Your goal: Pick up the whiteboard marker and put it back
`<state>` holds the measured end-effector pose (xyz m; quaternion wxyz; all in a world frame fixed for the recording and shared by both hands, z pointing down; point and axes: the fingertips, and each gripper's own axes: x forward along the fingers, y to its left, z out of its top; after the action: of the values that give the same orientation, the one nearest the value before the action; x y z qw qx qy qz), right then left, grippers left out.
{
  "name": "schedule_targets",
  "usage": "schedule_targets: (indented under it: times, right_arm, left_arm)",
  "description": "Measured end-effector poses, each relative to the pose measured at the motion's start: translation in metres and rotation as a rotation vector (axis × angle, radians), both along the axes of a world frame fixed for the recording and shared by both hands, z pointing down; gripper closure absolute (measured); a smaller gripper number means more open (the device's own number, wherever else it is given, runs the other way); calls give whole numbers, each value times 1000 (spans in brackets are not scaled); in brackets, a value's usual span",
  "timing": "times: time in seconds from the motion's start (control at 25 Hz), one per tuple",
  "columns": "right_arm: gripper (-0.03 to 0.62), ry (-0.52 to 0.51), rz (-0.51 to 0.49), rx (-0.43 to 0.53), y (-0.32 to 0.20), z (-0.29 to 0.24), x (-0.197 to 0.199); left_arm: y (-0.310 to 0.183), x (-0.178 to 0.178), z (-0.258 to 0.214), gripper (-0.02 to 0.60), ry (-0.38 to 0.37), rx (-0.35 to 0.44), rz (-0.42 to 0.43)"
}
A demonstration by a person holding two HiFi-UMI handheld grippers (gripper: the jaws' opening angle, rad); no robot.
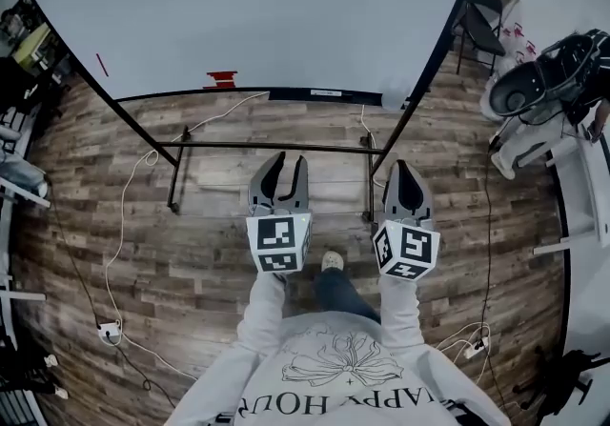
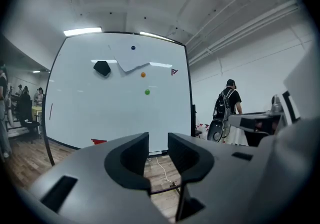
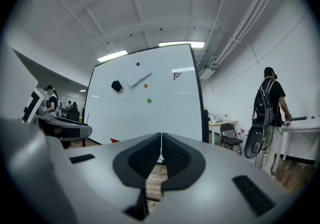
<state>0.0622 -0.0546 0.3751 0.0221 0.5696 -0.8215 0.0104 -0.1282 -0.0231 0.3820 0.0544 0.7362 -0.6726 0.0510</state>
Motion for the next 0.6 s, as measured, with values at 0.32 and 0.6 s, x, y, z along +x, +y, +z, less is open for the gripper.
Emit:
schedule_targets:
  times: [0.32,0.6]
  right_arm:
    - [588,-16,-19,14,-101,-9,19]
    - [589,-17,-33,-29,-150,9,20]
  left_arm:
    - [-98,20,-1,485,-25,-5,-5]
    - [-150,32,18,483,-71,-71,22]
